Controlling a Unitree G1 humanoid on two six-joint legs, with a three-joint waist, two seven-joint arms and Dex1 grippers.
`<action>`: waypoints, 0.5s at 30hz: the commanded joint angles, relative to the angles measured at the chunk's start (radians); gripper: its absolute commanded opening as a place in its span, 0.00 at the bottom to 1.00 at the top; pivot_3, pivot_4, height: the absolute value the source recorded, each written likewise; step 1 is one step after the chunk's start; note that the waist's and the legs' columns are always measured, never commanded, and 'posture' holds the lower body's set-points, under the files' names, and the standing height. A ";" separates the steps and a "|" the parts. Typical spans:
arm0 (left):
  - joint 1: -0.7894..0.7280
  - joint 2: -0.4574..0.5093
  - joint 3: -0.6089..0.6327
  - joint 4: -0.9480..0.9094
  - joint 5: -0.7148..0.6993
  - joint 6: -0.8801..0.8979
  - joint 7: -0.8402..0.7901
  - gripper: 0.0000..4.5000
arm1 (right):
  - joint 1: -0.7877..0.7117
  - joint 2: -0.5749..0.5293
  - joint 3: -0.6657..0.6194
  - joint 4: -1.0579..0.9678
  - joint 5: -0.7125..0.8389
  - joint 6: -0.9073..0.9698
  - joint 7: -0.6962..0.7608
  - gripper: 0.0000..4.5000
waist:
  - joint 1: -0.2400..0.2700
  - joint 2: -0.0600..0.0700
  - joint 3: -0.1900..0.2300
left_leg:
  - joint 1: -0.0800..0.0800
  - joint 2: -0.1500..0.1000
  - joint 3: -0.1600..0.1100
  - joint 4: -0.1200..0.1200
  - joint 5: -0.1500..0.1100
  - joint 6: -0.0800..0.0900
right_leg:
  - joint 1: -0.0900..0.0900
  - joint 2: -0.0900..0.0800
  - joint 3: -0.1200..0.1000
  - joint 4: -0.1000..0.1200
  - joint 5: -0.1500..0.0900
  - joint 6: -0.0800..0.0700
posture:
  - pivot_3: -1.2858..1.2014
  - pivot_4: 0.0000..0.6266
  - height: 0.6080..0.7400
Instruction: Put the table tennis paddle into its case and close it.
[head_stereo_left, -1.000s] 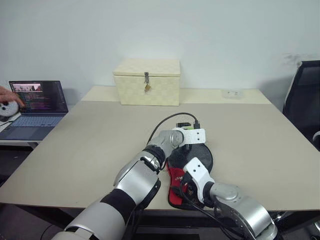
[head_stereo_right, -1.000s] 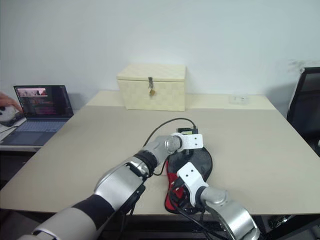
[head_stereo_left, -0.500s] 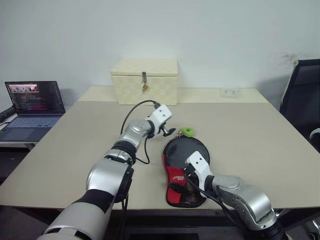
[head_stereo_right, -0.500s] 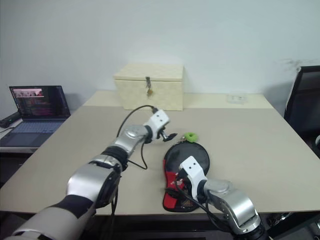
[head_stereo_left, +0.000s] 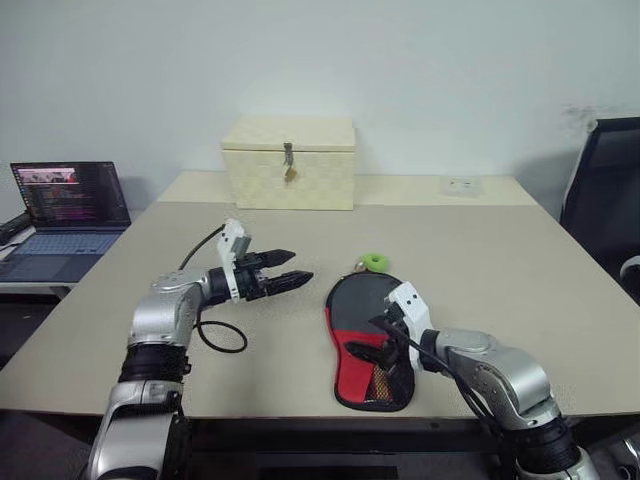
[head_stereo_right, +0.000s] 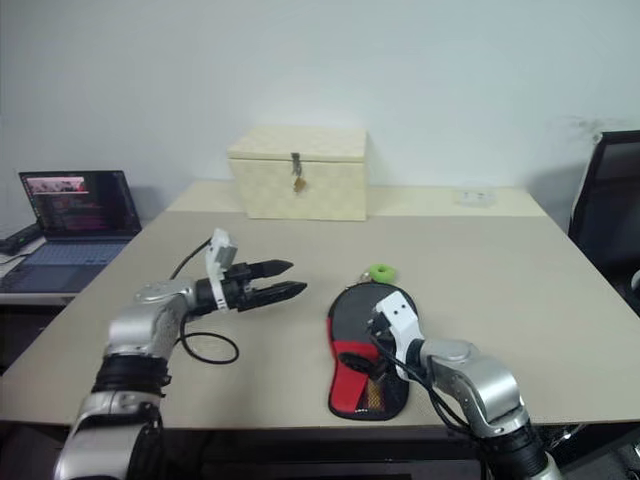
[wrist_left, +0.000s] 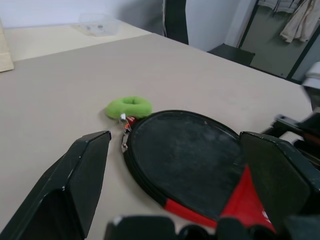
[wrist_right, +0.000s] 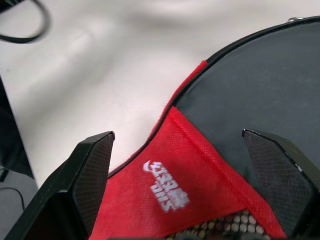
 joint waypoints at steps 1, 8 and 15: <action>0.043 0.032 0.005 -0.147 -0.067 0.065 0.016 1.00 | -0.017 -0.023 -0.114 -0.061 0.095 0.026 0.033 1.00 | 0.005 0.000 0.000 | 0.000 0.000 0.000 0.000 0.000 0.000 | 0.000 0.000 0.000 0.000 0.000 0.000 | 0.52 0.24 1.00; 0.192 0.113 -0.008 -0.312 -0.104 0.114 0.031 1.00 | 0.010 -0.188 -0.274 0.000 0.109 0.051 0.017 1.00 | 0.010 0.001 0.001 | 0.001 0.000 0.001 -0.001 0.000 0.000 | 0.001 -0.001 0.000 -0.002 0.000 0.000 | 0.52 0.24 1.00; 0.200 0.134 -0.016 -0.317 -0.123 0.121 0.057 1.00 | 0.042 -0.189 -0.227 0.103 0.082 0.003 -0.001 1.00 | 0.007 0.002 0.001 | 0.001 0.001 0.002 -0.001 0.000 0.000 | 0.002 0.000 0.001 -0.002 -0.001 -0.002 | 0.52 0.24 1.00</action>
